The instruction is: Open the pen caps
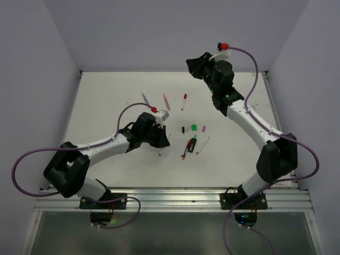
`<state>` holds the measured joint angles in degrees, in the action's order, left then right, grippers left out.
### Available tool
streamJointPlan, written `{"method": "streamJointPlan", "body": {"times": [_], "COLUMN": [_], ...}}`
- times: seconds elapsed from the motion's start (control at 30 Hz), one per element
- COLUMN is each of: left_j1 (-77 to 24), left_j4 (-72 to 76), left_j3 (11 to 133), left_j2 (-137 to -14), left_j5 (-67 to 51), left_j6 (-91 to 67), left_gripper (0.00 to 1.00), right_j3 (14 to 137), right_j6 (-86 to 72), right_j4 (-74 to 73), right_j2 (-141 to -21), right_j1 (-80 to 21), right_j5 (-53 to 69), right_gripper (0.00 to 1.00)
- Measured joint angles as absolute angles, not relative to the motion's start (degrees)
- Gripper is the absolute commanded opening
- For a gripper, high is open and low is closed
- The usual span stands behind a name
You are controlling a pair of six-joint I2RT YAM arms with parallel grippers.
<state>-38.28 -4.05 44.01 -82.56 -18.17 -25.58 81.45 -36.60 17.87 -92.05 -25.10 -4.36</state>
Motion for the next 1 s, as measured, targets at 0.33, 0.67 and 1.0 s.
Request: {"method": "streamJointPlan", "body": {"times": [0.33,0.67,1.0], "left_j1": [-38.26,-38.26,-38.28], "left_j4": [-9.54,-10.9,-11.75], "left_j3": [45.39,44.71,44.01], "left_j2": [-86.41,-86.28,-86.02], "left_j5": [-5.19,-2.52,-2.28], "left_j6": [-28.95,-30.87,-30.89], "left_gripper": [0.0,0.0,0.0], "right_j3": [77.89,73.87,74.3], "right_j6": [-35.77,-35.57,-35.83], "right_j4": [0.14,-7.42,-13.52], "right_j2": [-98.35,-108.31,-112.6], "right_j1": [-29.12,-35.83,-38.3], "right_j5": [-2.48,-6.94,-15.53], "right_gripper": [0.0,0.0,0.06]}}
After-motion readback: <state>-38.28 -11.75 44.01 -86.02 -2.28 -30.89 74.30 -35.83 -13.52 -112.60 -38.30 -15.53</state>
